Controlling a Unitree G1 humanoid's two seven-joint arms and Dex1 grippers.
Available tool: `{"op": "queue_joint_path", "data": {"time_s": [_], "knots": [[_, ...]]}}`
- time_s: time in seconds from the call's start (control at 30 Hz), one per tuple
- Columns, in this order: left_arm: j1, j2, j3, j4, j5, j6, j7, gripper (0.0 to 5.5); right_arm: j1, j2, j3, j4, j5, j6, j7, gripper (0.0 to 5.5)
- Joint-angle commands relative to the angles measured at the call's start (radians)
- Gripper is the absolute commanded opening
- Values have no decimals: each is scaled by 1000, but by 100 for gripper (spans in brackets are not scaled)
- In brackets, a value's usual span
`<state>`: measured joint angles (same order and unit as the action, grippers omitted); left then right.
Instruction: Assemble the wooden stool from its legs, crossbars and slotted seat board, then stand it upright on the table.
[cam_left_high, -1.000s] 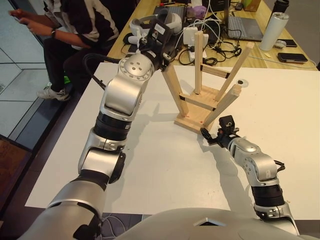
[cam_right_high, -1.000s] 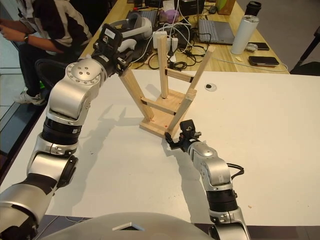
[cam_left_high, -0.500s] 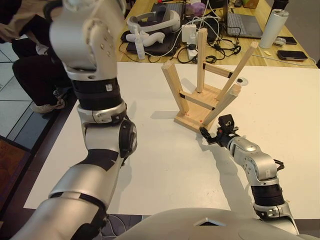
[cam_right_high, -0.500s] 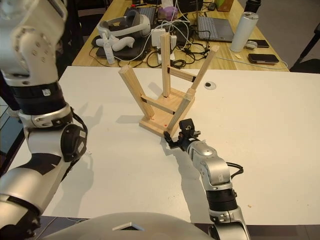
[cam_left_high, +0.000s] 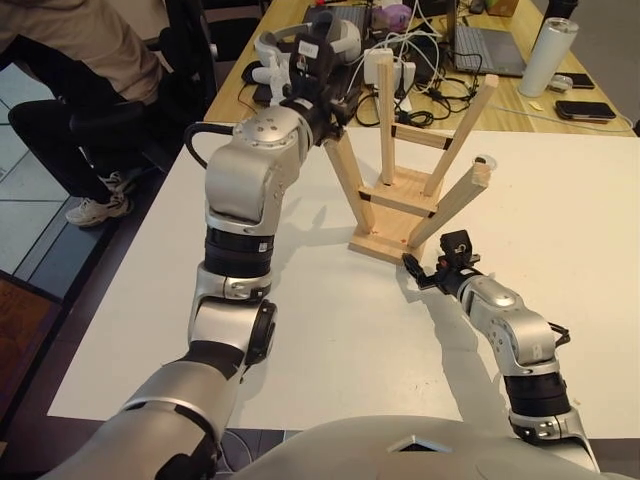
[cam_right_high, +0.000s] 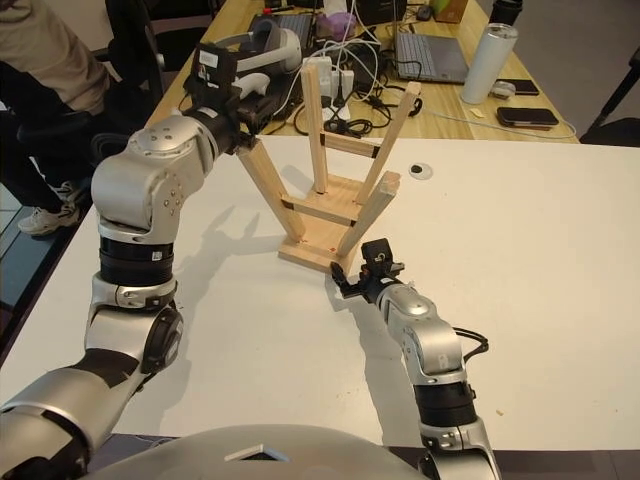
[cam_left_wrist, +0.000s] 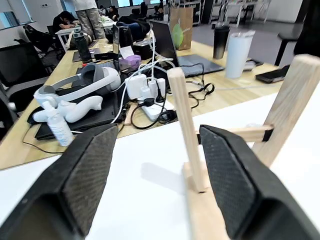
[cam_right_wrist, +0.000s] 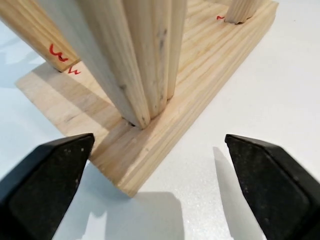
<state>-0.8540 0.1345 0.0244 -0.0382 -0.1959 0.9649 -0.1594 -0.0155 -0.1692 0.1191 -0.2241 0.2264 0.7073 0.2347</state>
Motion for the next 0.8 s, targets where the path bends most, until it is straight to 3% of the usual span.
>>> {"op": "queue_joint_path", "data": {"time_s": [0.03, 0.23, 0.4, 0.47, 0.53, 0.6, 0.8], "knots": [[-11, -49, 26, -82, -62, 76, -1, 304, 0, 18, -25, -147, 159, -25, 137, 436], [-4, -50, 88, -168, -127, 141, 1, 304, 17, -78, -17, -322, 304, 49, 273, 351], [-75, 20, 298, -142, -226, 95, -17, 304, 54, -199, -19, -418, 391, 118, 355, 269], [-91, 109, 370, -40, -196, -19, -6, 304, 39, -216, -16, -424, 406, 135, 356, 243], [-56, 229, 343, 148, -50, -199, 51, 304, 12, -205, -3, -406, 398, 134, 335, 243], [6, 314, 240, 368, 104, -356, 95, 304, -5, -187, 5, -402, 406, 135, 319, 243], [88, 135, 49, 750, 206, -586, 58, 304, -7, -188, -3, -405, 468, 151, 324, 243]]}}
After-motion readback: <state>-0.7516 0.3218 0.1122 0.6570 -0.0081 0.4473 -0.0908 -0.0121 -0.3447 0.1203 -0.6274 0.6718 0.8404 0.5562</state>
